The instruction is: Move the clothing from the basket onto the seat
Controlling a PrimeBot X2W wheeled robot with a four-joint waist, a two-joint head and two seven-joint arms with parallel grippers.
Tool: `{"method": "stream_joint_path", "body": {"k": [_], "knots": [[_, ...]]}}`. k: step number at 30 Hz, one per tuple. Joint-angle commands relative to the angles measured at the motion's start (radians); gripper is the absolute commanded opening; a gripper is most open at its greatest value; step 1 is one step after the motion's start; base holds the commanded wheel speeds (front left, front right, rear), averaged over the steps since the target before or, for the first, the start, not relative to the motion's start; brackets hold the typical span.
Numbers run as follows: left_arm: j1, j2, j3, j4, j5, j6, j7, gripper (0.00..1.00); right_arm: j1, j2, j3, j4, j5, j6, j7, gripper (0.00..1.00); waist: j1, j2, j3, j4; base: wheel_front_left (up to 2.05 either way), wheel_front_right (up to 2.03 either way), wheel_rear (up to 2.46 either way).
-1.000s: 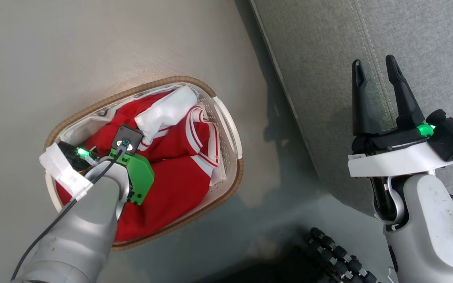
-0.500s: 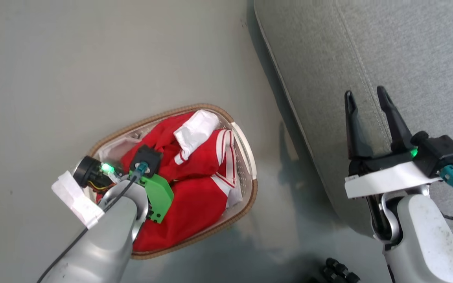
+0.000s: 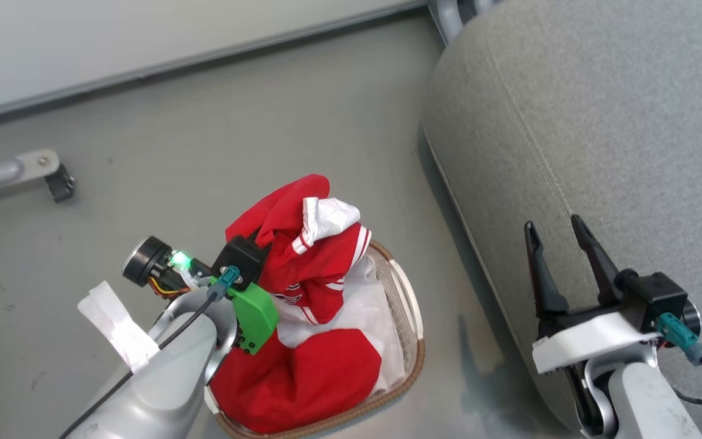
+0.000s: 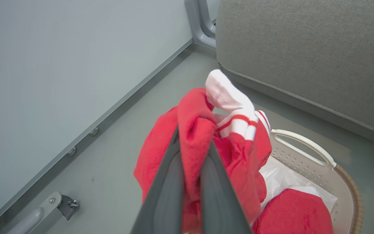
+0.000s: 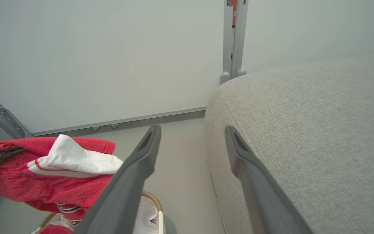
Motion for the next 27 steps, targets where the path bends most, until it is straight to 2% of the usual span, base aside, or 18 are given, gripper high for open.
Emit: {"method": "stream_joint_path", "body": {"k": [1, 9, 19, 27], "knots": [[-0.015, 0.016, -0.008, -0.02, 0.008, -0.007, 0.008, 0.0, 0.027, -0.004, 0.0, 0.006, -0.008, -0.001, -0.005, 1.0, 0.0001, 0.0, -0.134, 0.062, 0.0, 0.0, 0.0], [-0.11, 0.082, -0.035, -0.173, 0.014, -0.028, 0.108, 0.0, 0.074, -0.004, 0.003, 0.016, -0.026, -0.001, -0.005, 1.0, 0.0001, 0.0, -0.215, 0.091, 0.0, 0.0, 0.0], [-0.248, 0.177, -0.047, -0.391, -0.015, -0.037, 0.255, 0.0, 0.082, -0.004, 0.037, 0.019, -0.03, -0.001, -0.005, 1.0, 0.0001, 0.0, -0.252, 0.092, 0.0, 0.0, 0.0], [-0.326, 0.214, -0.067, -0.484, -0.047, -0.039, 0.32, 0.0, 0.074, -0.004, 0.063, 0.018, -0.036, -0.001, -0.005, 1.0, 0.0001, 0.0, -0.263, 0.092, 0.0, 0.0, 0.0]]}}
